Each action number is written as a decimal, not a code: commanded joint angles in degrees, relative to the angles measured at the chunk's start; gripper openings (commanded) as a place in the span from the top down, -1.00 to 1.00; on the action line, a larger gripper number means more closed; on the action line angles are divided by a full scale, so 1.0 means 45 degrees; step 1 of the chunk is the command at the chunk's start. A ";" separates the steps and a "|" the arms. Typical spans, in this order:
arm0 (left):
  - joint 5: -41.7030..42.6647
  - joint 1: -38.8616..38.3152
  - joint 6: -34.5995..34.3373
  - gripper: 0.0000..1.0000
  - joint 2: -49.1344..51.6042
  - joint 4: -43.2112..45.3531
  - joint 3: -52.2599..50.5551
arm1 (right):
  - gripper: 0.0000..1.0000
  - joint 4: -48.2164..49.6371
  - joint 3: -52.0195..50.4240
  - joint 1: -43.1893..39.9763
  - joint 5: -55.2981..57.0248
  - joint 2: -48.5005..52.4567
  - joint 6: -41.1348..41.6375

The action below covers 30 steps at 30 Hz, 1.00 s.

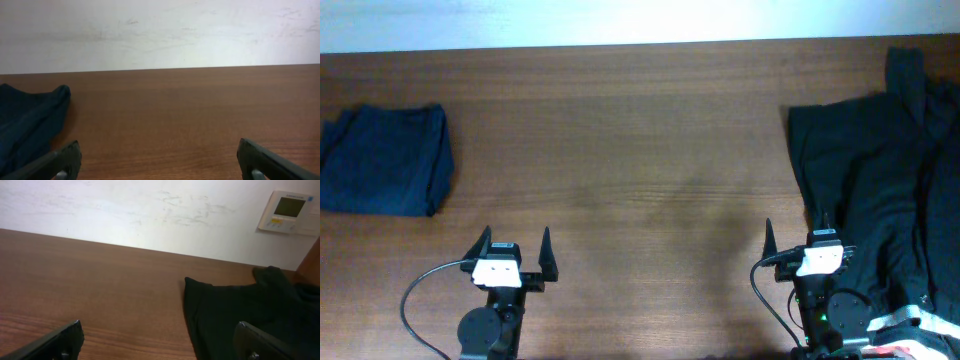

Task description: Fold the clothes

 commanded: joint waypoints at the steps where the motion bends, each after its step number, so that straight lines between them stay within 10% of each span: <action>1: 0.0199 0.0078 -0.0126 -0.98 -0.0107 0.0068 -0.0092 | -0.97 -0.0029 -0.0102 -0.0010 0.0015 -0.0063 0.0005; 10: 0.1287 0.0078 -0.0121 -0.98 0.3944 -0.0918 0.3619 | -0.97 -0.1943 0.1462 -0.0010 0.0680 0.1054 0.0923; 17: 0.1302 0.0078 -0.0121 -0.98 1.2837 -0.4711 1.0117 | -0.98 -0.5119 0.8417 -0.0024 0.0631 1.0210 0.1107; 21: 0.1302 0.0078 -0.0121 -0.98 1.4124 -0.5459 1.0807 | -0.97 -0.7747 1.3012 -0.0879 -0.0335 1.6087 0.1107; 30: 0.1302 0.0078 -0.0126 -0.99 1.4183 -0.5396 1.0807 | -0.61 -0.1501 1.4260 -0.2249 0.0787 2.4412 0.1112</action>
